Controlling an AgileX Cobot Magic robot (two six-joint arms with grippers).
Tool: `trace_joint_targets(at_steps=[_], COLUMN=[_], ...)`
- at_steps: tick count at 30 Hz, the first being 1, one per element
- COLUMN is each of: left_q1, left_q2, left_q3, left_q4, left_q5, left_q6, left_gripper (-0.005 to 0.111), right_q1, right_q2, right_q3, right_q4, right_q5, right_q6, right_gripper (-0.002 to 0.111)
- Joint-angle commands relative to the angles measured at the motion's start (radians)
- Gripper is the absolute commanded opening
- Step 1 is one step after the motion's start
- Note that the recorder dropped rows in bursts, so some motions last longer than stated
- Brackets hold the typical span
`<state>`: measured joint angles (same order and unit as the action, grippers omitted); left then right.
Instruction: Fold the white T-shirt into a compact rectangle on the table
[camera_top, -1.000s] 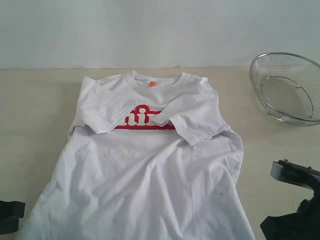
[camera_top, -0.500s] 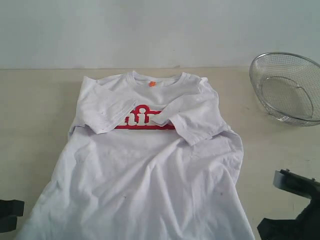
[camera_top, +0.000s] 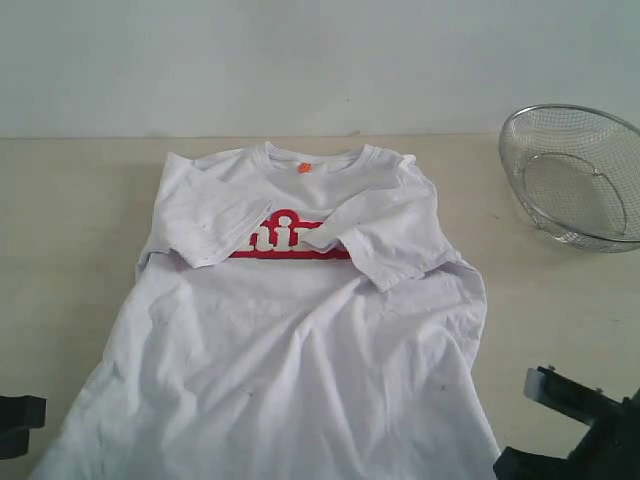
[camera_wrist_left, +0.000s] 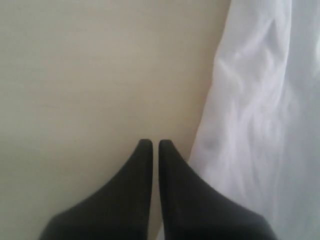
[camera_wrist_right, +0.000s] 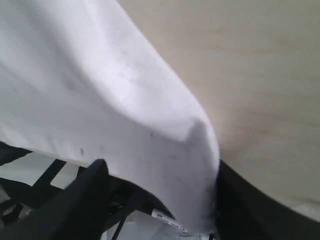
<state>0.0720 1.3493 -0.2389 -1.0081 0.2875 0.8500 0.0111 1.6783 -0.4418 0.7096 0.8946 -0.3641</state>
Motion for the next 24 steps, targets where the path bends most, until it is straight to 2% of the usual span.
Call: trace_joint_targets(at_steps=[1,2,3,4,5,9,12,16,24], left_q1=[-0.003,-0.003,-0.003,-0.003,-0.003,-0.003,-0.003,-0.003,-0.003], left_q2=[-0.008,-0.008,-0.008,-0.008,-0.008,-0.008,-0.008,-0.008,-0.008], left_q3=[0.005,0.005,0.005,0.005,0.005,0.005,0.005,0.005,0.005], left_q4=[-0.005,-0.005,-0.007,-0.007,-0.017,-0.028,-0.028,-0.028,-0.028], left_q5=[-0.008,-0.008,-0.008,-0.008,-0.008,-0.025,-0.034,-0.034,-0.031], left_q6=[-0.004,-0.004,-0.004,-0.004,-0.004,0.003,0.003,0.003,0.003], left_gripper=[0.004,0.004,0.004,0.004,0.004,0.004,0.004,0.004,0.004], right_q1=[-0.001,-0.001,-0.001,-0.001,-0.001,-0.001,-0.001,-0.001,-0.001], right_q2=[0.009,0.009,0.009,0.009,0.009,0.007,0.003,-0.040,-0.194], right_q3=[0.001,0.001,0.001,0.001,0.001,0.001,-0.011,-0.053,-0.203], right_q4=[0.008,0.010,0.036,0.051,0.110,0.389,0.494,0.511,0.456], right_q5=[-0.129,-0.124,-0.113,-0.100,-0.050,0.157,0.234,0.206,0.001], right_q6=[-0.067,-0.088,-0.149,-0.189,-0.290,-0.615,-0.698,-0.710,-0.692], right_gripper=[0.036,0.029,0.016,0.008,0.000,0.000,0.000,0.000,0.000])
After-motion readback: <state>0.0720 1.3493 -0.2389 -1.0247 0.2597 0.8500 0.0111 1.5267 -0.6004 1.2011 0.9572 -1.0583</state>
